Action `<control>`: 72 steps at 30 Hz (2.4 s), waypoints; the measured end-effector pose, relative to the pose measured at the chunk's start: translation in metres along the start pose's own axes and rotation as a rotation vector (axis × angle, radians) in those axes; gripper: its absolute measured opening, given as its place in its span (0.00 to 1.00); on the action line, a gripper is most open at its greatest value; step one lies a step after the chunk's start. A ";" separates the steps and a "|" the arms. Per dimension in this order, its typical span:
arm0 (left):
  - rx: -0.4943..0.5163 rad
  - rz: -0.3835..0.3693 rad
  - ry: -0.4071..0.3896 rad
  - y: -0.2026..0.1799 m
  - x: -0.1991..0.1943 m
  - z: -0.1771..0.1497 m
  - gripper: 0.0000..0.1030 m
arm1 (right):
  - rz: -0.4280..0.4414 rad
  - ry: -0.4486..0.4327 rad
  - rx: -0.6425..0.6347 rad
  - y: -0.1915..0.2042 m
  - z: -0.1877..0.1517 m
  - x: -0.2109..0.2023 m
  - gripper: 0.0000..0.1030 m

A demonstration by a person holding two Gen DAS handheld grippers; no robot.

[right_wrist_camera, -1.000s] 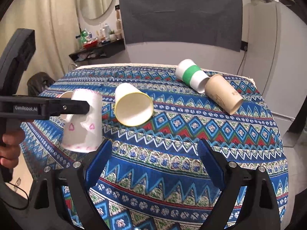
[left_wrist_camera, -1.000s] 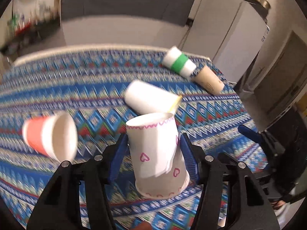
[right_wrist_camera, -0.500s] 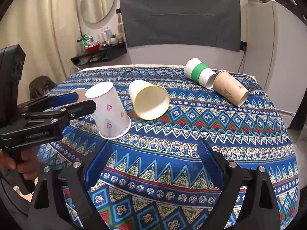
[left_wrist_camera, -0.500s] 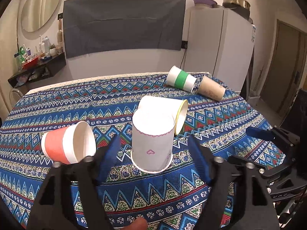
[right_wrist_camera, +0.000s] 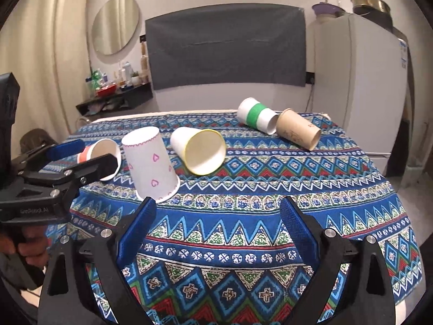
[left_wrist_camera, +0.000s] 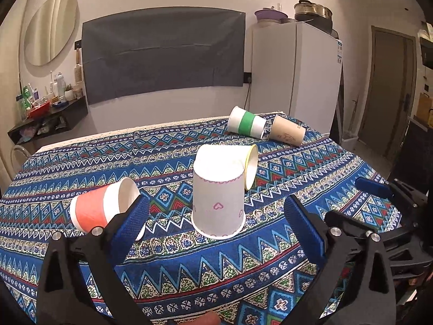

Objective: Flip cup upside down

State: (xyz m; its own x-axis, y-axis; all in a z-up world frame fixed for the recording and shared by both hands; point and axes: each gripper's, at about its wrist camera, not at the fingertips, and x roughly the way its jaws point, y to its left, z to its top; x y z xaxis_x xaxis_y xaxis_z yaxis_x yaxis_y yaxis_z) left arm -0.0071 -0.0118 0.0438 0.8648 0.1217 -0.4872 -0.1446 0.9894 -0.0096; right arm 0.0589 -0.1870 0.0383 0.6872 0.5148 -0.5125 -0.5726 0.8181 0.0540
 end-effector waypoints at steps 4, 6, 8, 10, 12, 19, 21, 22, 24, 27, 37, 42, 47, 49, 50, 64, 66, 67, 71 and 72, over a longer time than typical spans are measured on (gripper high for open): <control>-0.029 -0.006 0.038 0.011 0.011 -0.011 0.94 | -0.012 0.037 -0.004 0.006 -0.002 0.008 0.86; -0.036 -0.004 0.047 0.016 0.015 -0.015 0.94 | -0.003 0.046 -0.013 0.008 -0.002 0.011 0.86; -0.040 0.000 0.045 0.018 0.017 -0.019 0.94 | -0.024 0.041 -0.022 0.009 -0.002 0.012 0.86; -0.026 0.002 0.034 0.018 0.016 -0.021 0.94 | -0.031 0.042 -0.021 0.009 -0.003 0.012 0.86; -0.016 0.009 0.021 0.018 0.016 -0.024 0.94 | -0.038 0.038 -0.016 0.008 -0.004 0.011 0.86; -0.017 -0.043 0.036 0.018 0.018 -0.027 0.94 | -0.065 0.030 -0.045 0.013 -0.010 0.011 0.86; -0.006 -0.039 0.027 0.015 0.017 -0.028 0.94 | -0.063 0.037 -0.045 0.013 -0.010 0.012 0.86; -0.004 -0.038 0.026 0.015 0.016 -0.028 0.94 | -0.058 0.043 -0.044 0.013 -0.011 0.013 0.86; -0.005 -0.046 0.028 0.016 0.016 -0.028 0.94 | -0.060 0.049 -0.044 0.013 -0.010 0.014 0.86; -0.020 -0.053 0.040 0.018 0.018 -0.029 0.94 | -0.069 0.052 -0.041 0.010 -0.008 0.015 0.86; -0.034 -0.052 0.049 0.022 0.020 -0.030 0.94 | -0.083 0.071 -0.069 0.011 -0.012 0.017 0.87; -0.006 -0.047 0.044 0.017 0.019 -0.030 0.94 | -0.091 0.085 -0.065 0.008 -0.015 0.019 0.87; -0.015 -0.038 0.042 0.018 0.019 -0.030 0.94 | -0.094 0.075 -0.081 0.008 -0.015 0.014 0.87; -0.010 -0.037 0.048 0.017 0.019 -0.031 0.94 | -0.104 0.071 -0.087 0.009 -0.015 0.013 0.88; -0.005 -0.034 0.050 0.016 0.020 -0.031 0.94 | -0.108 0.070 -0.090 0.009 -0.015 0.012 0.88; 0.013 -0.023 0.052 0.013 0.020 -0.031 0.94 | -0.110 0.075 -0.098 0.010 -0.014 0.008 0.89; 0.023 -0.021 0.048 0.011 0.019 -0.031 0.94 | -0.111 0.075 -0.105 0.011 -0.015 0.009 0.89; 0.025 -0.018 0.047 0.011 0.019 -0.031 0.94 | -0.115 0.075 -0.113 0.011 -0.015 0.009 0.89; 0.021 -0.021 0.050 0.012 0.020 -0.031 0.94 | -0.120 0.078 -0.116 0.009 -0.016 0.010 0.90; 0.019 -0.024 0.052 0.012 0.020 -0.031 0.94 | -0.121 0.080 -0.114 0.009 -0.017 0.010 0.90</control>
State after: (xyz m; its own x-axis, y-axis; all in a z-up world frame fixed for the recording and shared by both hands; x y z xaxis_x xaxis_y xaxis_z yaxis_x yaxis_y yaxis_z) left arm -0.0067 0.0005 0.0067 0.8416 0.0936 -0.5319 -0.1140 0.9935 -0.0054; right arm 0.0533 -0.1790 0.0194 0.7190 0.3890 -0.5760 -0.5382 0.8360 -0.1071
